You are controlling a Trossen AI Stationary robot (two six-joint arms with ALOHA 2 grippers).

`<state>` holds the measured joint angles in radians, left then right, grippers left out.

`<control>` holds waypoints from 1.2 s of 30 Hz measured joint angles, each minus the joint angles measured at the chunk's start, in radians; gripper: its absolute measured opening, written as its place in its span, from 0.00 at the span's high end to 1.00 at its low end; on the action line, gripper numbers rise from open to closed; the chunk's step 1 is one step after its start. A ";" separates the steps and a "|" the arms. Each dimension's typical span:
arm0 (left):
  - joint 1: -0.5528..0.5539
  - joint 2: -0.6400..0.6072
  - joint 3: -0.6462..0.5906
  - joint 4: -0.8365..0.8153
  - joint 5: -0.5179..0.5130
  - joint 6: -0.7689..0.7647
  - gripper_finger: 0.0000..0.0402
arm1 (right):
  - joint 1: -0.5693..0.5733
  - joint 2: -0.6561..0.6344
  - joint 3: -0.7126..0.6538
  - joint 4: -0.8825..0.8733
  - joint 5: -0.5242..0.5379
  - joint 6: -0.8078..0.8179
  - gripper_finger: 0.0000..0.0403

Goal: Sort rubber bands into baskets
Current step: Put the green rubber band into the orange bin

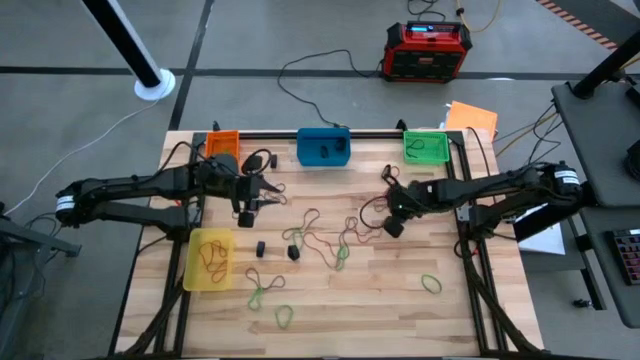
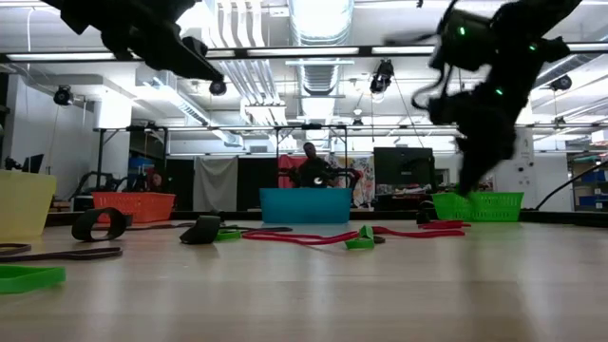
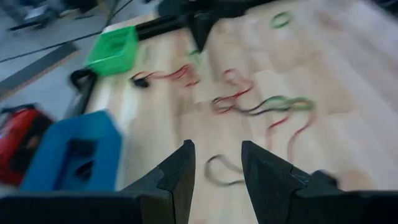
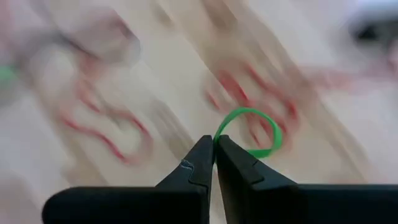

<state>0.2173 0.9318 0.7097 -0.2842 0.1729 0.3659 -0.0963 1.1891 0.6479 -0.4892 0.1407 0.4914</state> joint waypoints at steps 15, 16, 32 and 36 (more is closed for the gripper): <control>0.000 0.190 0.000 0.364 0.108 -0.089 0.71 | -0.002 0.049 0.002 0.761 -0.176 -0.407 0.97; 0.000 0.208 0.000 0.390 0.108 -0.092 0.71 | -0.002 0.059 0.002 0.790 -0.176 -0.425 0.97; 0.002 0.444 0.004 0.587 0.098 -0.190 0.46 | -0.002 0.327 0.002 1.429 -0.167 -0.463 0.97; 0.004 0.473 0.016 0.593 0.022 -0.200 0.38 | -0.002 0.375 0.007 1.532 -0.166 -0.467 0.97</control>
<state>0.2213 1.4045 0.7253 0.3087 0.1952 0.1661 -0.0986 1.5641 0.6547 1.0431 -0.0257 0.0248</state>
